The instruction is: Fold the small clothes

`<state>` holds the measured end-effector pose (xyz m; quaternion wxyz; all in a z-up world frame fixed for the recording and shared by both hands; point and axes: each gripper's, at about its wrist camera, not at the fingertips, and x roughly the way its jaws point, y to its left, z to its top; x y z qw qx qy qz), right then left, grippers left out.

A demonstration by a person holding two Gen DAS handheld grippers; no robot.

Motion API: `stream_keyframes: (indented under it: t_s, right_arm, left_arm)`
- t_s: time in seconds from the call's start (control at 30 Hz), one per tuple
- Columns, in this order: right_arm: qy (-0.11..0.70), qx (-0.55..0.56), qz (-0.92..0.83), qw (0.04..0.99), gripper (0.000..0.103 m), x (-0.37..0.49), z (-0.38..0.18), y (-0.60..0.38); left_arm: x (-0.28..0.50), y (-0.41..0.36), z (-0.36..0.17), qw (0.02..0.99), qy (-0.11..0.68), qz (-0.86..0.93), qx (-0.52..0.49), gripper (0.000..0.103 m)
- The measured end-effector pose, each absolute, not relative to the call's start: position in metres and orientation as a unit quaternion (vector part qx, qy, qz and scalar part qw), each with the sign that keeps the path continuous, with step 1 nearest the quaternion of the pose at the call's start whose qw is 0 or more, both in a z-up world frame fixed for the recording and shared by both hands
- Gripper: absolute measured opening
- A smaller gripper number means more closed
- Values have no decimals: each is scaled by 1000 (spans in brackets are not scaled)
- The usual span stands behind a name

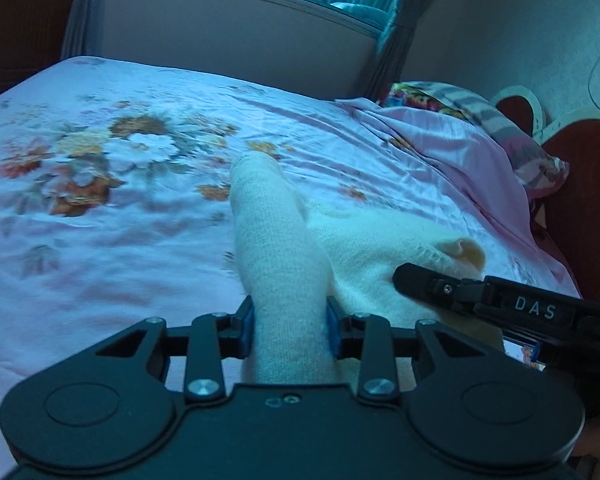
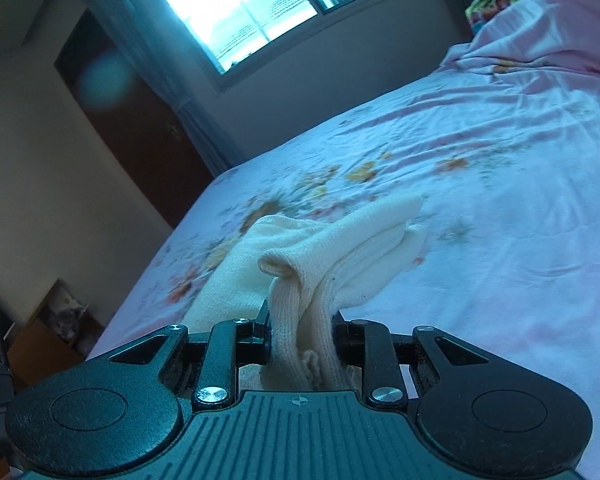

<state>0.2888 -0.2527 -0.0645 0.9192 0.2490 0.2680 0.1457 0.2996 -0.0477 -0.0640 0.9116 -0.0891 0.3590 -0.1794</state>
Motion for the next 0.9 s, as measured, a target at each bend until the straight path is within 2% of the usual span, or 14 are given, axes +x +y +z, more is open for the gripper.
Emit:
stream_keyframes:
  t_s: [0.37,0.7,0.9]
  right_arm:
    - [289,232,159,915,24,278,-88,-201]
    - [295,221,132,920,24,242,-108,-214]
    - [319,225,114,914,24,232,-135,-227]
  left_arm:
    - [280,4,-85,909,369,-160,-112,31]
    - [256,-8,-111,903,373,-176,-116,31]
    - [245,-17,-139,893,404,-169,-101,32]
